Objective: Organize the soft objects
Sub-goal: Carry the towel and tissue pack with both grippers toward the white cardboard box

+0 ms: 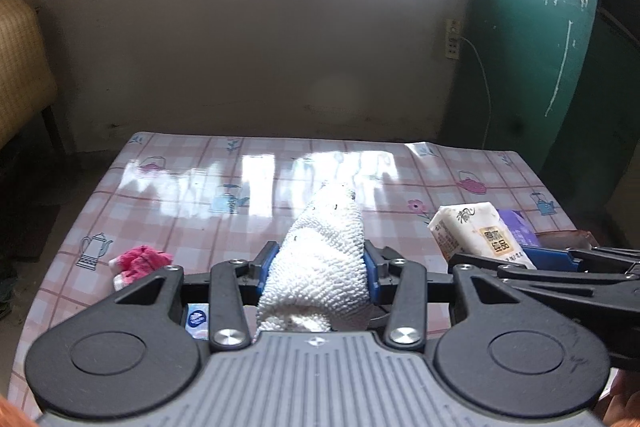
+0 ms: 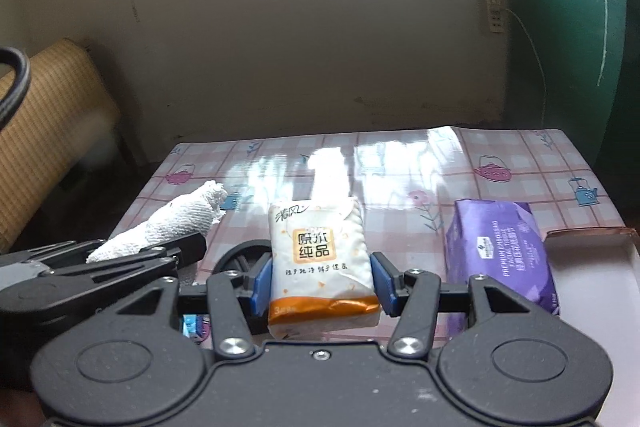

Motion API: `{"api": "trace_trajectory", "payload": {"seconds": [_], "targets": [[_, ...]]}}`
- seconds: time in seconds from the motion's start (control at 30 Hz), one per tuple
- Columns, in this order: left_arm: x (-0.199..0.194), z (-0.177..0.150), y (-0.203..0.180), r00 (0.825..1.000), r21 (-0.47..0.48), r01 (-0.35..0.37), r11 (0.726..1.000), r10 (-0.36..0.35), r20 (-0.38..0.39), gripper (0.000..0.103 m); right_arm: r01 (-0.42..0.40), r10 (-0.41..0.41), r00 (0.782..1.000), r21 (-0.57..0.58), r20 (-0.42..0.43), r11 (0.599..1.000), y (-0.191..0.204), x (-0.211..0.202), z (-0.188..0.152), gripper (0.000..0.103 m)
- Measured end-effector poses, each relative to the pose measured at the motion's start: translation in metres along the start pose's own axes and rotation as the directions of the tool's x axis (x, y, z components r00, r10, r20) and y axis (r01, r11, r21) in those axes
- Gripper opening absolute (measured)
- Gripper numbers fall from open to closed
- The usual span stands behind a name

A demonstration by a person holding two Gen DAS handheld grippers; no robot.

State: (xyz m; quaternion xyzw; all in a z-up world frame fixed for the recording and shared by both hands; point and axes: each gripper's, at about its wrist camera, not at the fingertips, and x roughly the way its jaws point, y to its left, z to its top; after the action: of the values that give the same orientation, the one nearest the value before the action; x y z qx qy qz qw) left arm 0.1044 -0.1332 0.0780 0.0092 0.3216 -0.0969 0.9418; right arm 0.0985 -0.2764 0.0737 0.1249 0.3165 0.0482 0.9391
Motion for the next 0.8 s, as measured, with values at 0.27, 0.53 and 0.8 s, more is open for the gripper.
{"api": "trace_trajectory", "payload": {"seconds": [0.27,0.53,0.8], "targets": [[0.005,-0.002,-0.017,1.000,0.022,0.024,0.999,-0.024,-0.007,0.043,0.024,-0.025,1.000,0.027,0.004,0.999,-0.020,-0.004,-0.002,0.063],[0.008,-0.004,-0.033,0.999,0.037,0.044,0.998,-0.044,-0.013,0.043,0.044,-0.045,0.999,0.048,0.008,0.998,-0.038,-0.009,-0.004,0.063],[0.008,-0.006,-0.047,0.998,0.055,0.061,0.997,-0.061,-0.016,0.043,0.062,-0.063,0.998,0.067,0.012,0.996,-0.051,-0.015,-0.006,0.063]]}}
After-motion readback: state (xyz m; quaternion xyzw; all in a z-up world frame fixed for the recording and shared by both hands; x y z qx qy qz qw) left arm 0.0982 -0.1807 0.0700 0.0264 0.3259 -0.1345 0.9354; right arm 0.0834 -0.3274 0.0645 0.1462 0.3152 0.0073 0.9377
